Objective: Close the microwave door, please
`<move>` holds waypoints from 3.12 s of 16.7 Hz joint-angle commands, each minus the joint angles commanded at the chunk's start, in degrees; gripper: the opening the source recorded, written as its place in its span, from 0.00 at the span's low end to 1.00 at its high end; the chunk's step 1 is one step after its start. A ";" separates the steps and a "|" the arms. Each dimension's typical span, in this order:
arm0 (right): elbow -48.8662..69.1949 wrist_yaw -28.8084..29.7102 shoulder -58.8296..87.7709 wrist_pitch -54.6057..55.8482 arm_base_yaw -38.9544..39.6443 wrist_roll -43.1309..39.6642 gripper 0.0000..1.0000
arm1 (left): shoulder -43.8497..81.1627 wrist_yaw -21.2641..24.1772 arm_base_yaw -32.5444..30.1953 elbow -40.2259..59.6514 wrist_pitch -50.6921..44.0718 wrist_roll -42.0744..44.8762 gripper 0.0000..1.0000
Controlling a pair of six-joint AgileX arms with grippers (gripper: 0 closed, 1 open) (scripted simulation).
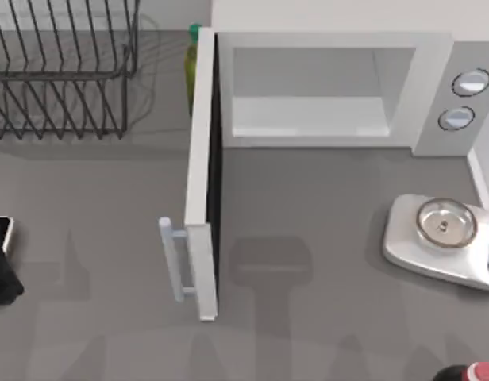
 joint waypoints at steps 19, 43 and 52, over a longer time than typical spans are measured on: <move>0.00 0.00 0.00 0.00 0.00 0.00 1.00 | 0.00 0.00 0.00 0.00 0.00 0.00 0.00; 0.00 0.00 0.00 0.00 0.00 0.00 1.00 | 4.81 3.68 3.66 -4.51 10.09 0.12 0.00; 0.00 0.00 0.00 0.00 0.00 0.00 1.00 | -5.29 6.78 7.05 -0.40 -3.81 -0.13 0.00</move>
